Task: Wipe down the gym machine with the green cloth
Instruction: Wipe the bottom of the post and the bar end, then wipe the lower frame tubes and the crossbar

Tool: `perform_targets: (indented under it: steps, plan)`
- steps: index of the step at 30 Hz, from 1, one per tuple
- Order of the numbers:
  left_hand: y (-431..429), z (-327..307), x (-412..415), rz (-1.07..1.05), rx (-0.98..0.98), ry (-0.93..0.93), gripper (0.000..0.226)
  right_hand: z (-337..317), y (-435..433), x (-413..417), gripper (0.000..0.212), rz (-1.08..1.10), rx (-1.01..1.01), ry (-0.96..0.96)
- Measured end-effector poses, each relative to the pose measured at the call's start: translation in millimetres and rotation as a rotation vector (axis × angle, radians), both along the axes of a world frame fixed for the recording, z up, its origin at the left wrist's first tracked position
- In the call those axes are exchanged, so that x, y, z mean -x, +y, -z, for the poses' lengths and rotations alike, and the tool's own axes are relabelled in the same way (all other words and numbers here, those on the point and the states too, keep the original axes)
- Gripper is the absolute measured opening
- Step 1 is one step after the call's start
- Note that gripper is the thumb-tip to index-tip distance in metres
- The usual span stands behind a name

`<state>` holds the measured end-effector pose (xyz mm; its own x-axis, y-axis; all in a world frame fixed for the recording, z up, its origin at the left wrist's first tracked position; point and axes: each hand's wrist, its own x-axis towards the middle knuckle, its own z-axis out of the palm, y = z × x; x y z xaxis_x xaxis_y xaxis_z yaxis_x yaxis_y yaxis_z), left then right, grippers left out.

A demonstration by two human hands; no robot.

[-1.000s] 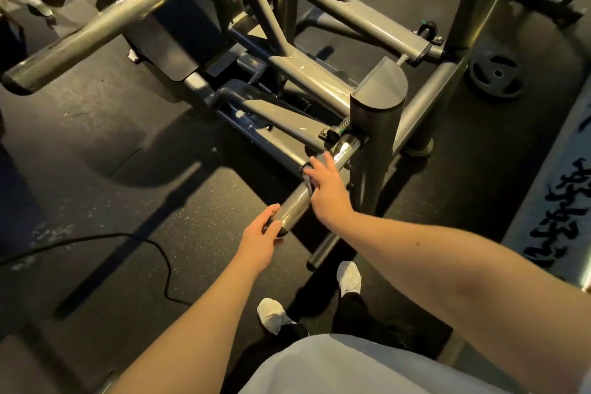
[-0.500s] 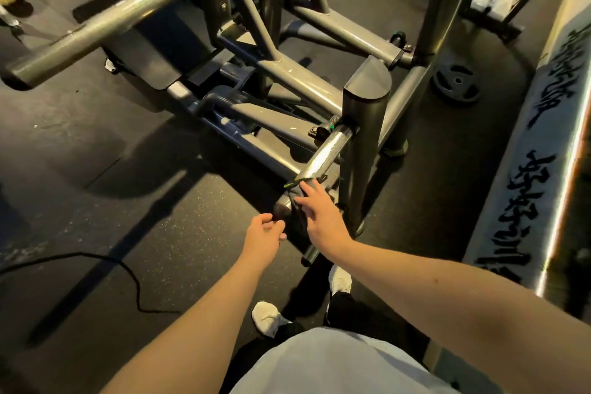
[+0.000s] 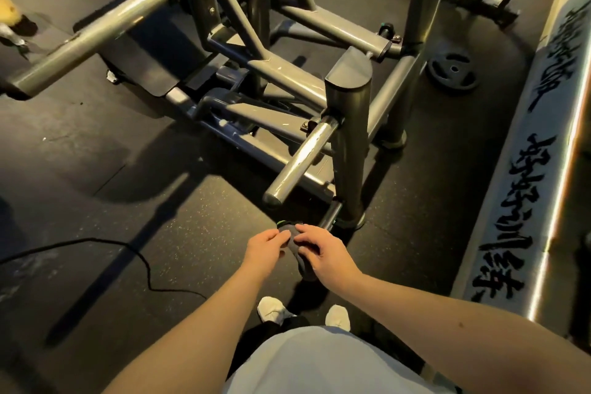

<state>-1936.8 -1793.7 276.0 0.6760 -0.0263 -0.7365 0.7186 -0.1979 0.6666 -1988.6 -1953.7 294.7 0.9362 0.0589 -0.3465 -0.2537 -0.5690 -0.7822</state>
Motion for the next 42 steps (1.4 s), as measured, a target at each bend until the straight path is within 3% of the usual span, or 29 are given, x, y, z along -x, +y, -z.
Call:
perform_targets:
  steps: [5, 12, 14, 18, 22, 26, 30, 37, 42]
  plan:
    - [-28.5, -6.8, 6.1, -0.054, -0.063, 0.020, 0.017, 2.8, -18.9, 23.4, 0.044, 0.092, -0.066, 0.082]
    - [-68.5, -11.7, 28.9, 0.080, -0.140, -0.016, 0.015, 9.9, -47.9, 50.7, 0.061, 0.215, -0.103, 0.121]
    - [-78.1, -9.8, 34.0, 0.130, -0.163, -0.023, 0.005, 13.5, -58.6, 57.1, 0.059, 0.239, -0.138, 0.145]
    - [-92.6, -2.6, 44.6, 0.156, -0.174, -0.020, 0.011, 23.4, -75.4, 64.6, 0.039, 0.230, -0.209, 0.164]
    - [-109.5, 18.2, 52.5, 0.148, -0.168, 0.012, 0.015, 40.0, -95.1, 69.0, 0.036, 0.195, -0.200, 0.183]
    - [-125.6, 63.3, 49.3, 0.108, -0.095, 0.085, 0.033, 71.7, -115.3, 63.1, 0.037, 0.203, -0.160, 0.177]
    - [-151.5, 93.0, 36.4, 0.084, -0.056, 0.156, 0.006, 133.1, -123.3, 52.8, 0.031, 0.303, -0.149, 0.238]
    - [-158.4, 228.0, 13.6, -0.016, -0.080, 0.276, 0.018, 263.6, -105.6, 34.7, 0.020, 0.533, -0.217, 0.294]
    - [-155.6, 319.7, -1.3, -0.005, -0.149, 0.234, 0.018, 354.7, -119.6, 15.1, 0.019, 0.559, -0.147, 0.316]
